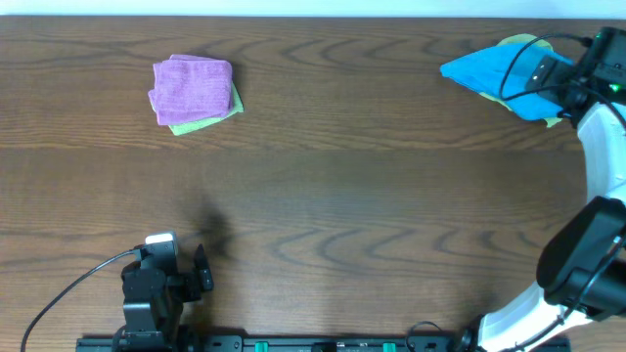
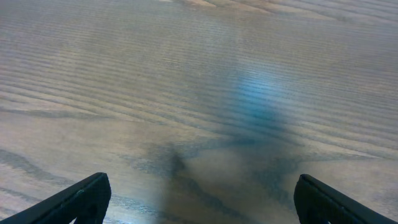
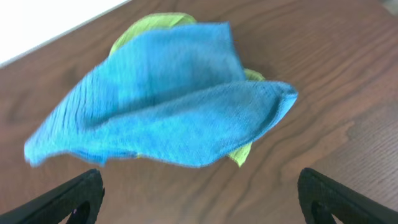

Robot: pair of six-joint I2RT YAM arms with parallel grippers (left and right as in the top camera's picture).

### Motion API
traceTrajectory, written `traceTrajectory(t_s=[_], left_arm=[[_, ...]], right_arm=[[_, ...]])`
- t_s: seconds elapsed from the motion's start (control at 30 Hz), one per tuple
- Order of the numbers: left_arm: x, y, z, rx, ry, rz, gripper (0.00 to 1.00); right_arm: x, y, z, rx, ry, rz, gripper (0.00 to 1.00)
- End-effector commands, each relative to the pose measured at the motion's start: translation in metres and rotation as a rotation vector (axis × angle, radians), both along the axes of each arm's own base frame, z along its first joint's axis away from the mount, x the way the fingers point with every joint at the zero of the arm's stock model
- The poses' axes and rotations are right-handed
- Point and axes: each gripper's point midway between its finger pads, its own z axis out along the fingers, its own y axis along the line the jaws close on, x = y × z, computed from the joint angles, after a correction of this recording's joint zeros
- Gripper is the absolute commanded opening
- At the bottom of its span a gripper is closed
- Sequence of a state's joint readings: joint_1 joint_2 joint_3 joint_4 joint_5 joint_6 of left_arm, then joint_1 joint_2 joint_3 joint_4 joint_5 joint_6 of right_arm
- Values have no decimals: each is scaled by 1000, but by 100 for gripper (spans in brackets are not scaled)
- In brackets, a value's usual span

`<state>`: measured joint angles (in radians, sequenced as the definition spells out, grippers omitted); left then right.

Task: Fold the cloth
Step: 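Reach the right gripper to the blue cloth at the right, then close the right gripper on the blue cloth's edge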

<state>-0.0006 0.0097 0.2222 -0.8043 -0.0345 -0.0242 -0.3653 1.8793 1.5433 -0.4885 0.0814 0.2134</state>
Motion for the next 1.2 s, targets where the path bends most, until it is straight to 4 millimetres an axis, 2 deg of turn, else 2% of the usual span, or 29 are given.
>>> traceTrajectory(t_s=[0.0, 0.03, 0.13, 0.33, 0.43, 0.77, 0.93, 1.17], left_arm=[[-9, 4, -12, 32, 58, 0, 95], [-9, 4, -12, 32, 58, 0, 95], [-9, 4, -12, 32, 58, 0, 95], [-9, 4, -12, 32, 58, 0, 95], [-9, 4, -12, 32, 58, 0, 95], [-9, 4, -12, 32, 58, 0, 96], [-9, 4, -12, 32, 58, 0, 95], [-9, 4, -12, 32, 58, 0, 96]], right_arm=[[-8, -39, 2, 81, -75, -203, 99], [-14, -52, -2, 101, -84, -248, 99], [-22, -73, -17, 178, -90, -279, 99], [-27, -92, -51, 289, -88, -292, 99], [-26, -94, -63, 309, -80, -289, 98], [-4, -90, -96, 387, -120, -244, 92], [7, -92, -107, 401, -153, -240, 86], [11, -94, -111, 408, -172, -252, 62]])
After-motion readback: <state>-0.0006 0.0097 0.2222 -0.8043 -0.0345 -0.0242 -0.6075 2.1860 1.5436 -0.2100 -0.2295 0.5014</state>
